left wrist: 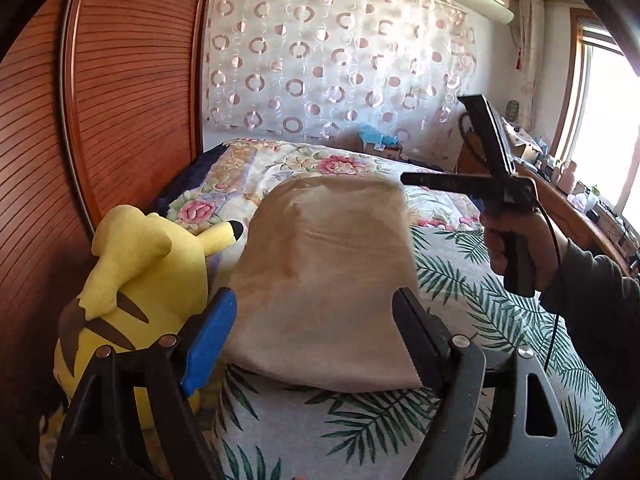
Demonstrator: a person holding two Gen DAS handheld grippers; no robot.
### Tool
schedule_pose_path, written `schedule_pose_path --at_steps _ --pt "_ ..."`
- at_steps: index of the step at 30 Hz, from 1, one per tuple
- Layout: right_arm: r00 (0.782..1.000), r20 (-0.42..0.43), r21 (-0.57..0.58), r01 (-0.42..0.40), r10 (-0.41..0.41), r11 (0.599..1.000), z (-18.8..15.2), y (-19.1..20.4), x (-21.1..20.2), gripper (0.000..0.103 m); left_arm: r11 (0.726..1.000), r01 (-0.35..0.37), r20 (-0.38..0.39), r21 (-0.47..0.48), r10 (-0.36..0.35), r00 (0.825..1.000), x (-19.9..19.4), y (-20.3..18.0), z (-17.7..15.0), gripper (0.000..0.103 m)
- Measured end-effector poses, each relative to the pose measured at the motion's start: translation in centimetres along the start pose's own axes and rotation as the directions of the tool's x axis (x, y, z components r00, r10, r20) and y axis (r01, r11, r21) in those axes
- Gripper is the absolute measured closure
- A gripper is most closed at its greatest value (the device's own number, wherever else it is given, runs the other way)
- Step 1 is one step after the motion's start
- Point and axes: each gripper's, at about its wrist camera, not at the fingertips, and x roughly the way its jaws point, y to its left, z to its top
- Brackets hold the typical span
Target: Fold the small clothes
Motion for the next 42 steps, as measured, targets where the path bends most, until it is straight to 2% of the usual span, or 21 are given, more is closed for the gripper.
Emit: schedule_pose_path --at_steps 5,9,11,15,21,23,25,34,42 --pt "0.999 0.003 0.014 0.046 -0.046 0.999 -1.1 0.7 -3.4 0.090 0.999 0.001 0.007 0.052 -0.001 1.000 -1.1 -2.4 0.3 0.022" --pt "0.997 0.029 -0.004 0.077 -0.077 0.997 -3.5 2.3 -9.3 0.089 0.995 0.004 0.024 0.095 -0.007 1.000 -2.3 -4.9 0.4 0.022" --pt "0.994 0.045 -0.005 0.095 -0.095 0.995 -5.2 3.1 -13.1 0.079 0.994 0.011 0.032 0.106 -0.014 0.999 -2.8 -5.8 0.3 0.022" --pt "0.989 0.071 0.009 0.129 -0.129 0.992 -8.9 4.3 -19.7 0.071 0.990 0.044 0.048 0.131 -0.050 0.998 -4.1 -8.3 0.2 0.022" --pt "0.976 0.111 0.046 0.185 -0.189 0.982 -14.0 6.9 -28.5 0.045 0.984 0.061 0.069 0.167 -0.073 0.995 -5.7 -12.0 0.3 0.022" --pt "0.966 0.124 0.070 0.220 -0.228 0.973 -15.4 7.7 -31.1 0.036 0.982 0.071 0.076 0.174 -0.085 0.993 -6.4 -13.1 0.4 0.022" --pt "0.956 0.144 0.095 0.243 -0.255 0.965 -16.7 8.4 -33.5 0.033 0.980 0.084 0.089 0.180 -0.101 0.991 -7.0 -14.0 0.6 0.022" --pt "0.911 0.198 0.207 0.322 -0.362 0.924 -20.3 10.8 -42.6 0.032 0.970 0.110 0.129 0.217 -0.141 0.982 -9.8 -17.3 1.5 0.022" --pt "0.870 0.251 0.247 0.367 -0.425 0.897 -21.1 13.4 -46.6 0.032 0.974 0.054 0.178 0.218 -0.094 0.980 -12.2 -18.7 2.1 0.022"
